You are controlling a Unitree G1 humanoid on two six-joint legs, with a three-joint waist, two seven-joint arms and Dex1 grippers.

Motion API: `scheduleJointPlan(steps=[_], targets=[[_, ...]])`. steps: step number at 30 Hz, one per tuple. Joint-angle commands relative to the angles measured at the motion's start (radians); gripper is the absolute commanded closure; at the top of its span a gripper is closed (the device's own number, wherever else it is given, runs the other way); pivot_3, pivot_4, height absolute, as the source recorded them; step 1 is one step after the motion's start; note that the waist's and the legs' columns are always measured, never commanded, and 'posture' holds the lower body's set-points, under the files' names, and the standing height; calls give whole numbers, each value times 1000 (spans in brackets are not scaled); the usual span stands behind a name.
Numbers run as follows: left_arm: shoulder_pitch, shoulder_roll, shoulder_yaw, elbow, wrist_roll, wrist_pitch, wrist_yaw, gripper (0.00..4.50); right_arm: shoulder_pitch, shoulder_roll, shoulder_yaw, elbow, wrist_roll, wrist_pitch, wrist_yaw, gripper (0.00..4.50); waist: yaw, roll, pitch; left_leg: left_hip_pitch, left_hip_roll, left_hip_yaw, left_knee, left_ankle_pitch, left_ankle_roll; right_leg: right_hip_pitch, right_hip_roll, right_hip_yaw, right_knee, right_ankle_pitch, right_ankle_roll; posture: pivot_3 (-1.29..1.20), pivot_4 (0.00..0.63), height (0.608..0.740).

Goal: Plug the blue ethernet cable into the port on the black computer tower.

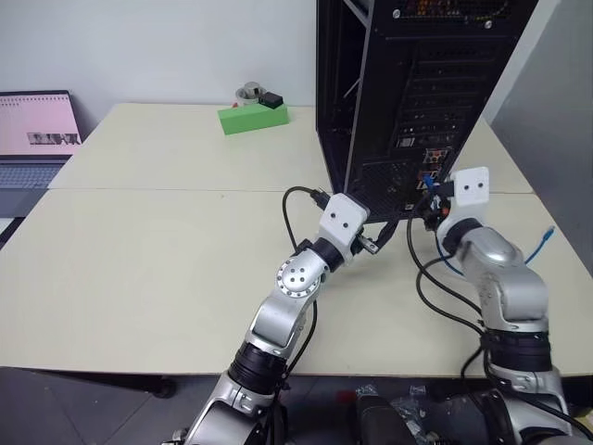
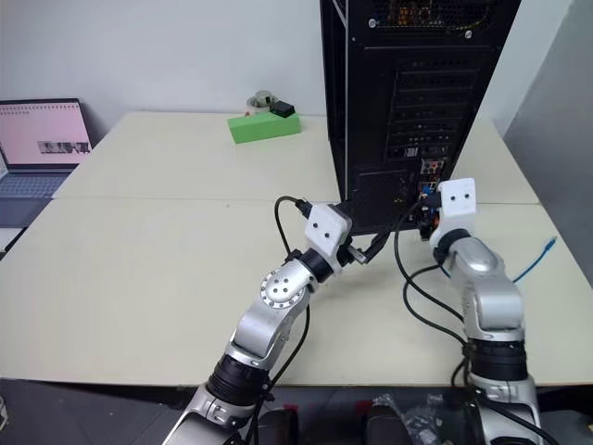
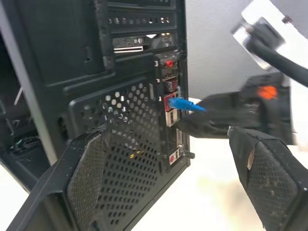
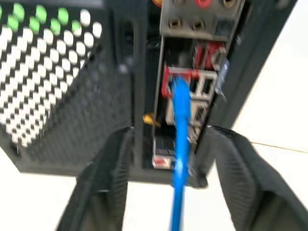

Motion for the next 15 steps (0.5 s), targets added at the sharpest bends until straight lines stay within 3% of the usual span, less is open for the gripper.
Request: scheduleJointPlan(steps=[1, 6, 15], targets=[[-16, -10, 13, -35, -32, -37, -24, 329, 17, -67, -41, -91, 49, -3, 87, 974, 0, 0, 0, 0, 0, 0, 0, 0, 0, 0, 0, 0, 0, 0, 0, 0, 150, 740], [-20, 9, 26, -45, -73, -32, -75, 329, 54, -157, -59, -148, 100, -45, 211, 11, 0, 0, 0, 0, 0, 0, 0, 0, 0, 0, 0, 0, 0, 0, 0, 0, 150, 740], [-36, 298, 172, -157, -184, 181, -268, 329, 143, -309, -182, -124, 212, -132, 433, 11, -4, 0, 1, 0, 0, 0, 0, 0, 0, 0, 0, -1, 0, 0, 0, 0, 150, 740]])
